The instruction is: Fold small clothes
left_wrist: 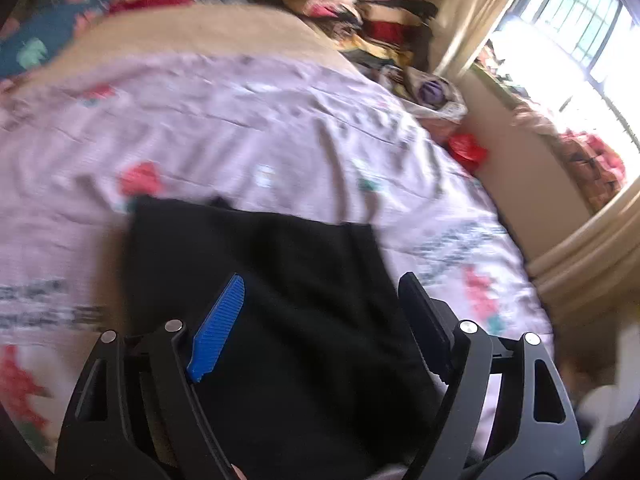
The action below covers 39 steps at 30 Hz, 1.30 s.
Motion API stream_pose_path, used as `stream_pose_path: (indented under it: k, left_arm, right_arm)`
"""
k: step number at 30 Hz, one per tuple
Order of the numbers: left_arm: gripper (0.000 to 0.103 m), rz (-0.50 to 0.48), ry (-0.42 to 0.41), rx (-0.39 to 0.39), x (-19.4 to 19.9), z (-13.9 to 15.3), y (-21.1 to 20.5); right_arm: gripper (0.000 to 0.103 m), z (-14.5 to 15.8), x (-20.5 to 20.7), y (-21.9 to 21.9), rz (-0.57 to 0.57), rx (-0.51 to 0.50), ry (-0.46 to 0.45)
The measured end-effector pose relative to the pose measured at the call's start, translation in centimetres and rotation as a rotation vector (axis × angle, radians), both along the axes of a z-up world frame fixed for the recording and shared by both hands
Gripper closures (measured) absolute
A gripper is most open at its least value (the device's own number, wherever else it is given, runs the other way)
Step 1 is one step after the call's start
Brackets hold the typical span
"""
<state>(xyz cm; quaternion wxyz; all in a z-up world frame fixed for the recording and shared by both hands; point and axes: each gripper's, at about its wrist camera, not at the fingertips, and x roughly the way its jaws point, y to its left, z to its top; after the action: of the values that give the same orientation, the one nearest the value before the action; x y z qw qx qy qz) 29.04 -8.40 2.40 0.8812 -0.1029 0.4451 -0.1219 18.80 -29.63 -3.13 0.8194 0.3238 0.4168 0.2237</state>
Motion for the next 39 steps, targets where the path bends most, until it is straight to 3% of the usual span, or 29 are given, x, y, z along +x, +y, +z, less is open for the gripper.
stream_pose_path:
  k: [1,5,9,11,12,14,15,19,24,30,34,39]
  left_arm:
    - [0.029,0.017,0.0,0.024,-0.3,-0.2,0.8]
    - [0.029,0.085,-0.011,0.128,-2.1,-2.2,4.1]
    - [0.029,0.09,0.035,0.088,-3.0,-4.3,5.6]
    - [0.028,0.092,0.032,0.073,-3.4,-4.6,5.8]
    - [0.028,0.09,0.032,0.072,-3.6,-4.6,5.8]
    - [0.028,0.091,0.031,0.075,-3.6,-4.6,5.7]
    - [0.028,0.088,0.032,0.075,-3.6,-4.5,5.5]
    - [0.028,0.08,0.034,0.073,-3.6,-4.4,5.2]
    - [0.028,0.032,0.03,0.022,-4.2,-3.6,3.8]
    - [0.024,0.001,0.057,0.078,-4.7,-4.8,1.5]
    - [0.024,0.004,0.068,0.077,-5.1,-5.4,1.4]
    - [0.024,0.01,0.067,0.074,-5.7,-5.4,1.6]
  right_arm:
    - [0.029,0.6,0.3,-0.1,0.017,-0.002,-0.014]
    - [0.027,1.5,3.5,-1.0,0.033,-0.02,-0.001]
    - [0.027,0.1,7.6,-0.4,0.108,0.005,0.084]
    - [0.034,0.1,8.8,0.1,0.137,-0.017,0.094]
    - [0.047,0.3,9.4,0.5,0.153,-0.051,0.099]
    - [0.062,0.7,10.0,1.4,0.184,-0.116,0.096]
    - [0.076,1.0,10.0,1.9,0.203,-0.142,0.089]
    - [0.087,3.5,9.3,2.8,0.246,-0.228,-0.014]
    - [0.087,5.7,8.3,0.9,0.244,-0.314,-0.126]
    - [0.086,1.9,9.4,-0.3,0.227,-0.339,-0.03]
    - [0.063,1.3,8.7,-1.0,0.171,-0.361,-0.035]
    - [0.055,1.2,7.5,-1.0,0.119,-0.393,-0.053]
